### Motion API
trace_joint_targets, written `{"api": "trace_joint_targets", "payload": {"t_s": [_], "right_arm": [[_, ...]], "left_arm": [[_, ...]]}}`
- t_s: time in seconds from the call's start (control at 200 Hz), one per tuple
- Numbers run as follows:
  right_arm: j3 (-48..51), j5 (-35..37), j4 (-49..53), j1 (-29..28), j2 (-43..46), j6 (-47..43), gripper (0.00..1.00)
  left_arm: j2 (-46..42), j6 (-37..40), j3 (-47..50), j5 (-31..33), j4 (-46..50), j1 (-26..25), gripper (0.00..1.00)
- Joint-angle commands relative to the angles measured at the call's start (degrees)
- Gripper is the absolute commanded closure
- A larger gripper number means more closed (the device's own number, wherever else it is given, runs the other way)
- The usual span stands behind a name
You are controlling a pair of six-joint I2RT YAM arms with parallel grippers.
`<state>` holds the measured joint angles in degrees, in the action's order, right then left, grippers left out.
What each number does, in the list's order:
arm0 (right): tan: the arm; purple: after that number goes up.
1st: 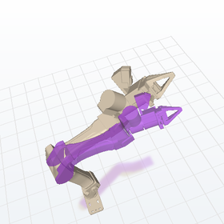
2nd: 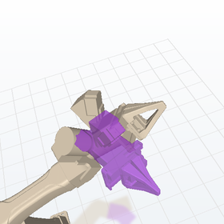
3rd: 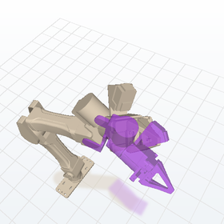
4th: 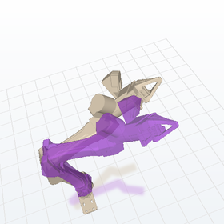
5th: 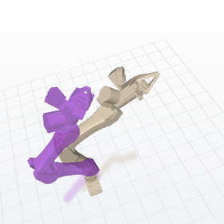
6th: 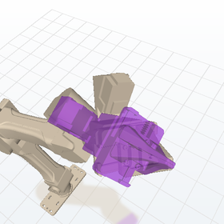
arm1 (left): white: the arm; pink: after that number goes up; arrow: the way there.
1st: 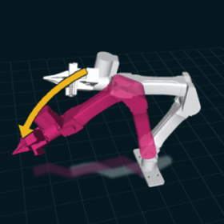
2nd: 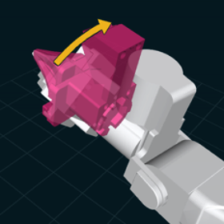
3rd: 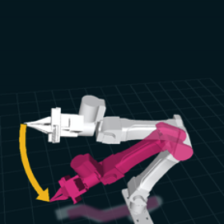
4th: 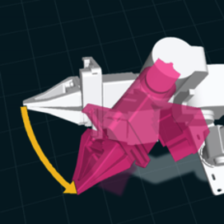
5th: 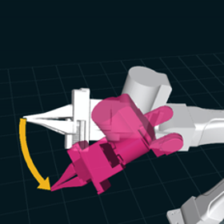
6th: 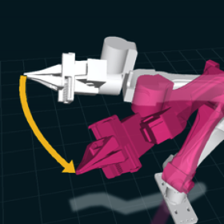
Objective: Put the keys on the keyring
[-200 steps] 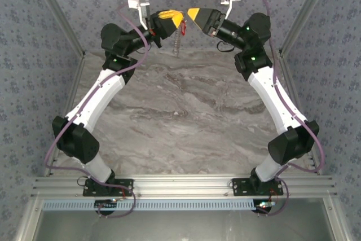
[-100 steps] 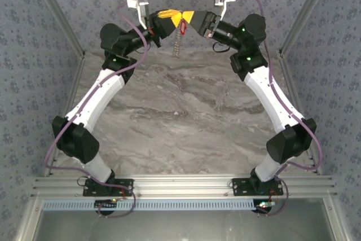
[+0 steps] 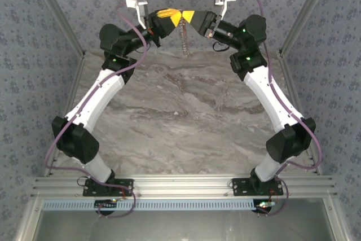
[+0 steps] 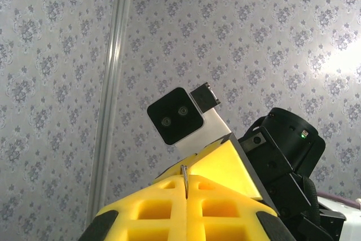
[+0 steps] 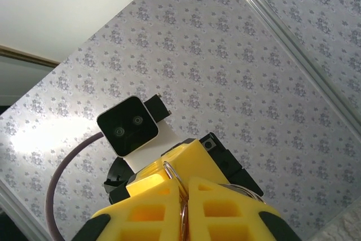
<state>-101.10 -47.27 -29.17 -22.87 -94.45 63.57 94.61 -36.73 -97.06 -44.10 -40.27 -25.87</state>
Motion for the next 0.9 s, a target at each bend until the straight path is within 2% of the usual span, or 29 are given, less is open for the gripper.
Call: {"api": "trace_joint_targets", "payload": {"t_s": [0.0,0.08,0.165,0.46,0.52,0.56,0.899], "right_arm": [[-2.19,-1.16,-3.86,-0.24,-0.42,1.97,0.88],[-2.18,-1.07,-4.19,-0.24,-0.45,2.07,0.91],[-2.14,-1.07,-5.17,-0.23,-0.48,2.56,1.0],[-1.48,0.0,-6.3,0.32,-0.01,2.99,1.0],[-0.86,0.64,-5.31,0.76,0.47,2.47,1.0],[-0.07,1.21,-4.92,1.34,1.12,1.99,1.0],[3.59,1.59,-3.99,4.26,2.87,1.68,1.0]], "left_arm": [[-1.6,0.17,0.29,-0.55,-2.13,-0.56,1.0],[-1.62,0.21,0.37,-0.82,-1.83,-0.67,1.0],[-1.59,0.24,0.4,-1.09,-1.53,-0.81,1.0],[-2.89,3.46,1.04,0.72,3.32,-1.09,1.0],[-3.33,3.55,1.46,2.49,3.79,-1.11,0.86],[-3.43,3.71,1.84,3.11,3.46,-1.11,0.82],[-3.62,5.19,1.71,4.52,4.59,-1.05,0.66]]}}
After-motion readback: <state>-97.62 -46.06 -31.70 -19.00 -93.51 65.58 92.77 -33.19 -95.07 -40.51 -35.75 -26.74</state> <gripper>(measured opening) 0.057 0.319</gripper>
